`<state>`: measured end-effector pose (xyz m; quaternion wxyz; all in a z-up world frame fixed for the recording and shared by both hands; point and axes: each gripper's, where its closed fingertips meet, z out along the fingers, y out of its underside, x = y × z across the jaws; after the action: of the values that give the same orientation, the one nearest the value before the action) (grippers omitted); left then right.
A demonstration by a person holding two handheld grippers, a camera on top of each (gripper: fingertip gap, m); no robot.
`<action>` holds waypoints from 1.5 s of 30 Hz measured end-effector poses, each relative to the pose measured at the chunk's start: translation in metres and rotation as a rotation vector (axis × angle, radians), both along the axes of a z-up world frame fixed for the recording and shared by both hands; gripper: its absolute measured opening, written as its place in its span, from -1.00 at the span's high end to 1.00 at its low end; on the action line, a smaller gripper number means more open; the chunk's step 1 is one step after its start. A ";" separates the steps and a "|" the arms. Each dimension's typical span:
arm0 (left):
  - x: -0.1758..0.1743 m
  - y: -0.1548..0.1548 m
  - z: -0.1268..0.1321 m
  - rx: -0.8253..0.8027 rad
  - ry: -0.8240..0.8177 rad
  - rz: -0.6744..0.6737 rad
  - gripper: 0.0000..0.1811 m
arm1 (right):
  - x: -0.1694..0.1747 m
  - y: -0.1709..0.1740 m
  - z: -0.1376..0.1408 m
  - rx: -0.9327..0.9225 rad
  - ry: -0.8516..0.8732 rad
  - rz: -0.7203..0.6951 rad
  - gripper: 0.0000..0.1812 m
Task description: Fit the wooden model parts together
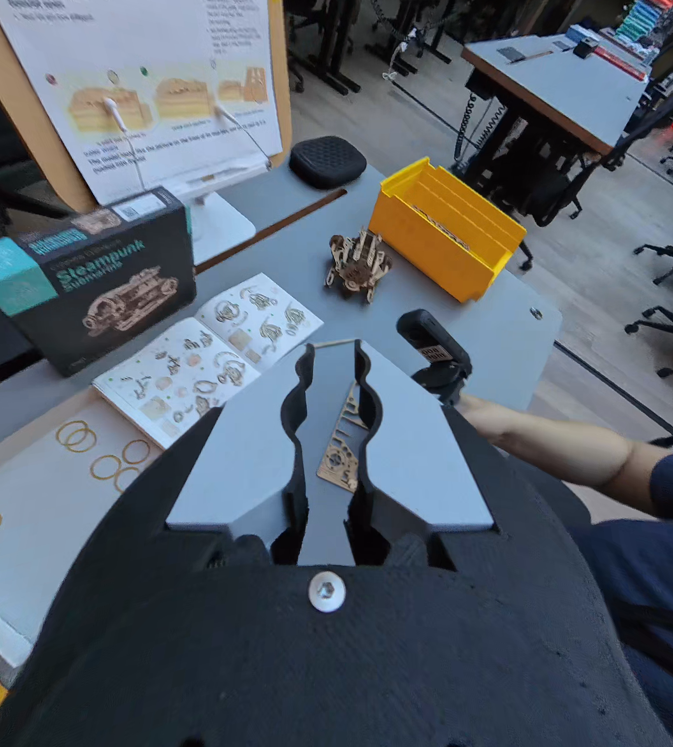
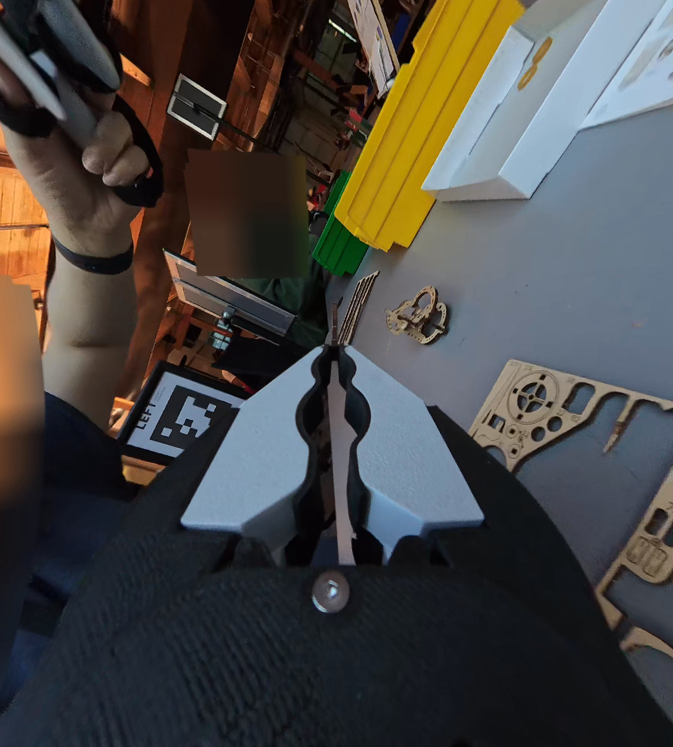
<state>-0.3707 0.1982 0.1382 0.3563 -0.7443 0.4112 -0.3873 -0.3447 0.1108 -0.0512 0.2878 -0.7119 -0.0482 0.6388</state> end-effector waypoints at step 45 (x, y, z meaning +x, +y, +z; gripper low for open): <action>-0.084 -0.055 -0.267 0.410 0.273 -0.486 0.33 | -0.110 0.026 -0.085 -0.345 -0.112 0.113 0.98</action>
<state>-0.4548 0.1432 -0.1287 0.3375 -0.5822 0.6898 -0.2669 -0.4547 0.1363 -0.1364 0.1221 -0.7813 0.0060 0.6121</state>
